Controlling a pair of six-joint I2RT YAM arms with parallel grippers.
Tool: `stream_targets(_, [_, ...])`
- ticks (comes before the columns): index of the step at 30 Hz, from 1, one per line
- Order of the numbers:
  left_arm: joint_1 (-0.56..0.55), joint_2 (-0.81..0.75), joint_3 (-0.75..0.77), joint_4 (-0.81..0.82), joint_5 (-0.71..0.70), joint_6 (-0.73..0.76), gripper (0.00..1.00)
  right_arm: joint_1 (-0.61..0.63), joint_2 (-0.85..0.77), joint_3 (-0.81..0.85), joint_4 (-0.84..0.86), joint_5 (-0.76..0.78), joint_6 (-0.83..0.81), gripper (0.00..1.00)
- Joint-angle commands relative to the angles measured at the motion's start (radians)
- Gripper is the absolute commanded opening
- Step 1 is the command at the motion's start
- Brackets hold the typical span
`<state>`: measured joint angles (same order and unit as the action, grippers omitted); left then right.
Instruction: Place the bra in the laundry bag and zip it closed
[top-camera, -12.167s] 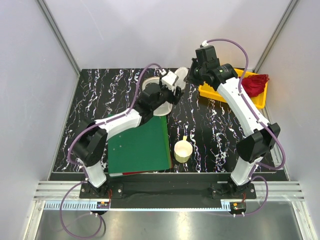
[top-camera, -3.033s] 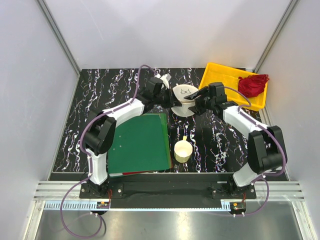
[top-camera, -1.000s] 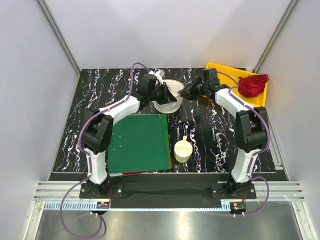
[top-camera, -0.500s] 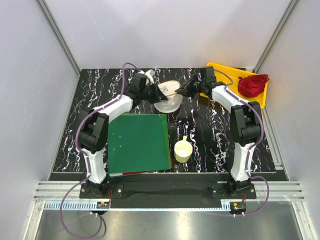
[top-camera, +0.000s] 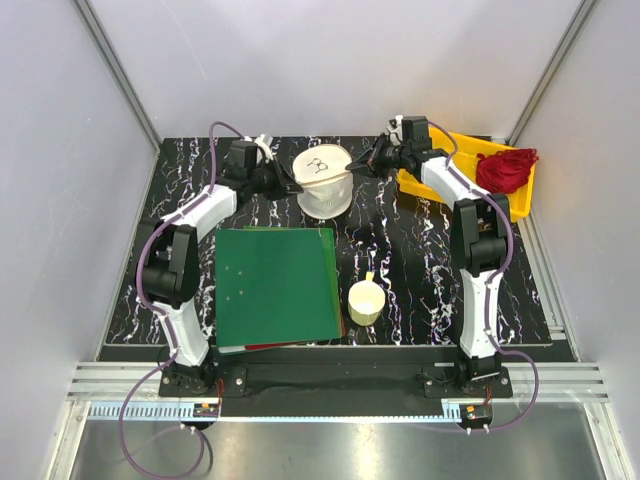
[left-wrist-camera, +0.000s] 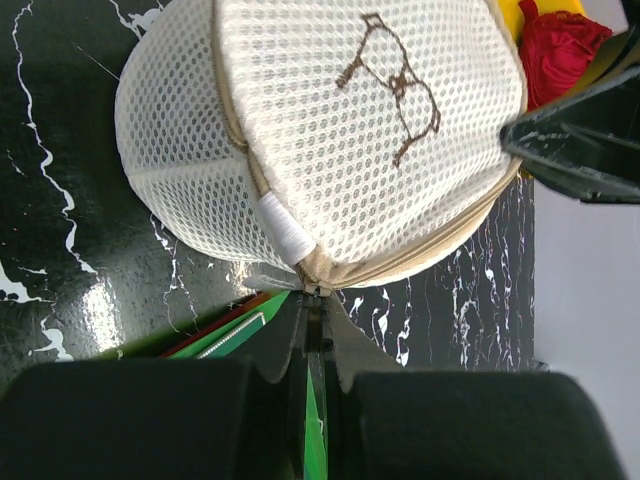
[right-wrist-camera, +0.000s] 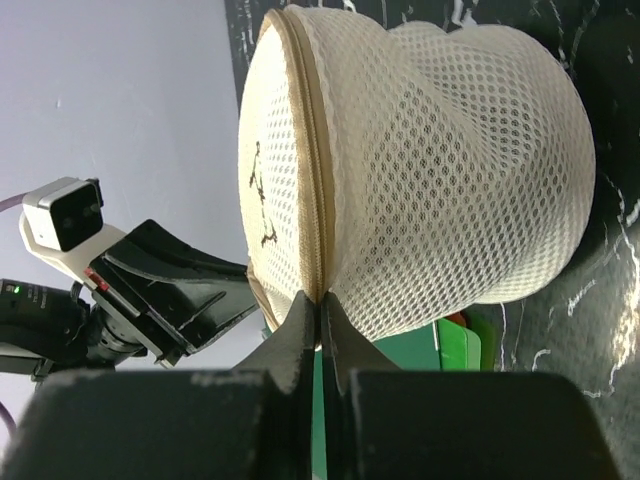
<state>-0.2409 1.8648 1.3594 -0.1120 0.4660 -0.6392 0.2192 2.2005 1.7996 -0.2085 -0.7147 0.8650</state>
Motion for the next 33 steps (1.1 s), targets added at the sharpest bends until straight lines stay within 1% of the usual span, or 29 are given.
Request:
stream_targets(1, [0.028, -0.052, 0.027, -0.003, 0.002, 0.013, 0.00, -0.060, 0.056, 0.138, -0.014, -0.043, -0.075, 0.00])
stream_targets(3, [0.000, -0.055, 0.012, 0.030, 0.005, -0.007, 0.00, -0.060, 0.061, 0.144, -0.032, -0.031, -0.078, 0.00])
stream_targets(4, [-0.011, -0.052, 0.010, 0.037, 0.010, -0.025, 0.00, -0.060, 0.054, 0.139, -0.038, -0.020, -0.078, 0.07])
stream_targets(5, [-0.024, -0.052, 0.012, 0.044, 0.010, -0.036, 0.00, -0.057, 0.050, 0.138, -0.081, 0.004, -0.080, 0.31])
stream_targets(6, [-0.049, -0.055, 0.004, 0.064, 0.007, -0.046, 0.00, -0.055, 0.042, 0.133, -0.109, 0.021, -0.083, 0.43])
stream_targets(9, [-0.099, -0.061, -0.017, 0.109, -0.033, -0.091, 0.00, -0.029, -0.030, 0.055, -0.161, 0.116, -0.063, 0.68])
stream_targets(10, [-0.110, -0.059, -0.019, 0.136, -0.035, -0.105, 0.00, -0.017, -0.077, 0.012, -0.169, 0.138, -0.064, 0.73])
stream_targets(11, [-0.127, -0.055, -0.014, 0.140, -0.036, -0.103, 0.00, -0.009, -0.102, -0.006, -0.199, 0.193, -0.064, 0.78])
stream_targets(12, [-0.133, -0.047, -0.013, 0.140, -0.041, -0.106, 0.00, 0.006, -0.125, -0.029, -0.204, 0.211, -0.057, 0.83])
stream_targets(14, [-0.146, -0.041, -0.014, 0.147, -0.047, -0.116, 0.00, 0.012, -0.203, -0.112, -0.204, 0.274, -0.034, 0.88])
stream_targets(15, [-0.149, -0.036, -0.016, 0.155, -0.050, -0.119, 0.00, 0.019, -0.253, -0.167, -0.204, 0.294, -0.015, 0.95])
stream_targets(17, [-0.158, -0.035, -0.020, 0.156, -0.053, -0.117, 0.00, 0.026, -0.295, -0.213, -0.203, 0.348, -0.012, 0.98])
stream_targets(19, [-0.163, -0.036, -0.026, 0.159, -0.052, -0.119, 0.00, 0.031, -0.340, -0.269, -0.203, 0.365, 0.000, 1.00])
stream_targets(24, [-0.185, -0.036, -0.034, 0.169, -0.047, -0.119, 0.00, 0.054, -0.398, -0.379, -0.095, 0.350, 0.075, 1.00])
stream_targets(26, [-0.196, -0.036, -0.037, 0.169, -0.049, -0.117, 0.00, 0.071, -0.404, -0.391, -0.055, 0.360, 0.101, 1.00])
stream_targets(28, [-0.201, -0.041, -0.042, 0.169, -0.049, -0.116, 0.00, 0.089, -0.384, -0.381, -0.043, 0.353, 0.117, 0.97])
stream_targets(29, [-0.204, -0.047, -0.043, 0.170, -0.049, -0.117, 0.00, 0.092, -0.374, -0.373, -0.040, 0.344, 0.132, 0.94])
stream_targets(31, [-0.209, -0.050, -0.045, 0.170, -0.049, -0.116, 0.00, 0.104, -0.334, -0.347, -0.025, 0.333, 0.150, 0.91])
stream_targets(33, [-0.212, -0.049, -0.040, 0.170, -0.043, -0.114, 0.00, 0.120, -0.289, -0.313, -0.011, 0.328, 0.178, 0.85])
